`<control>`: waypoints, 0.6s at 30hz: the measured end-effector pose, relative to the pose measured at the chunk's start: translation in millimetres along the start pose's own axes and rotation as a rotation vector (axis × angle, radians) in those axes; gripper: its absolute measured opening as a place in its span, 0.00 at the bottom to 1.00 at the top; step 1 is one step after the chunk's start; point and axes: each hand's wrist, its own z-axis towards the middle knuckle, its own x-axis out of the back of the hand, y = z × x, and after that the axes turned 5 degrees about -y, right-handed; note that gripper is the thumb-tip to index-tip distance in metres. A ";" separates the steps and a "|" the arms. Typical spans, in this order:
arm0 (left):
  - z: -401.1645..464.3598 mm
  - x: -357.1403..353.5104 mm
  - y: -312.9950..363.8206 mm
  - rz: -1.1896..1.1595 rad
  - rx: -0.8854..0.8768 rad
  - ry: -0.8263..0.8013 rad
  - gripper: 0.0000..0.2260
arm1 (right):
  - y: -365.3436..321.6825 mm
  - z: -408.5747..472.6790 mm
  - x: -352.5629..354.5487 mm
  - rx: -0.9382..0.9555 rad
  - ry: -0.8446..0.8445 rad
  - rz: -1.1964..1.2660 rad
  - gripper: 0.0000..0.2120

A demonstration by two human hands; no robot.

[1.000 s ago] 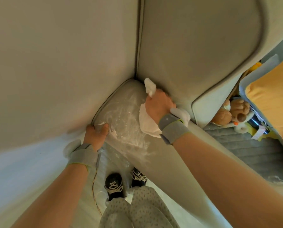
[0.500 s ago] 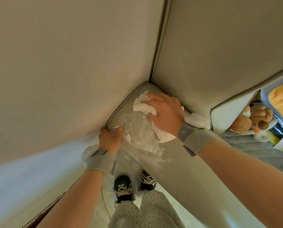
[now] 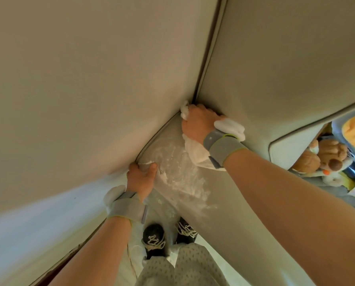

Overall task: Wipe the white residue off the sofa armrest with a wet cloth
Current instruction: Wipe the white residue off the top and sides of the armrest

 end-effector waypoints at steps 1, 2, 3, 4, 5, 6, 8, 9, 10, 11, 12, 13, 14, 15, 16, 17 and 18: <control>-0.7 0.5 -1.1 0.008 -0.012 0.011 0.31 | -0.1 -3.0 -0.7 0.022 0.015 -0.031 0.16; -1.3 0.4 0.4 0.008 -0.011 0.021 0.30 | -1.3 -6.7 -1.4 0.069 0.041 -0.079 0.17; -0.2 -0.4 0.1 0.010 -0.012 0.028 0.30 | -3.1 -11.4 -4.3 0.130 0.063 -0.140 0.17; -1.7 -0.6 1.0 0.010 -0.010 0.023 0.30 | -6.2 -17.1 -9.1 0.200 0.084 -0.212 0.17; -0.3 -0.6 1.8 0.003 -0.018 0.020 0.30 | -9.2 -19.7 -13.8 0.266 0.111 -0.274 0.16; -1.0 -0.3 1.4 -0.011 -0.020 0.009 0.30 | -11.4 -22.7 -17.9 0.318 0.133 -0.319 0.16; -4.1 0.6 3.1 -0.027 -0.022 -0.009 0.35 | -12.2 -25.4 -20.3 0.382 0.150 -0.367 0.16; -4.6 0.9 2.7 -0.025 -0.016 -0.014 0.37 | -11.3 -26.5 -21.1 0.414 0.141 -0.381 0.16; -6.7 1.3 3.9 -0.023 -0.011 -0.019 0.37 | -10.3 -28.2 -23.1 0.457 0.132 -0.397 0.17; -8.3 1.9 3.5 -0.035 -0.009 -0.022 0.34 | -10.3 -30.2 -25.6 0.502 0.125 -0.415 0.17; -9.2 2.5 1.8 -0.061 -0.002 -0.029 0.31 | -11.1 -32.7 -27.4 0.541 0.119 -0.432 0.18; -9.6 3.2 -0.6 -0.095 0.005 -0.036 0.28 | -11.6 -35.3 -28.3 0.576 0.119 -0.448 0.18; -10.9 4.5 -3.0 -0.134 0.020 -0.052 0.27 | -10.2 -38.3 -29.9 0.607 0.121 -0.454 0.19; -10.5 5.3 -6.5 -0.179 0.024 -0.065 0.25 | -7.7 -41.8 -30.7 0.634 0.117 -0.452 0.20; -10.9 7.1 -9.5 -0.230 0.024 -0.076 0.23 | -5.1 -46.7 -32.7 0.656 0.096 -0.444 0.20; -11.0 9.1 -11.2 -0.282 0.028 -0.094 0.22 | -1.4 -52.4 -35.9 0.681 0.071 -0.442 0.20; -10.4 10.8 -11.8 -0.319 0.042 -0.119 0.20 | 2.5 -60.0 -40.4 0.717 0.066 -0.448 0.20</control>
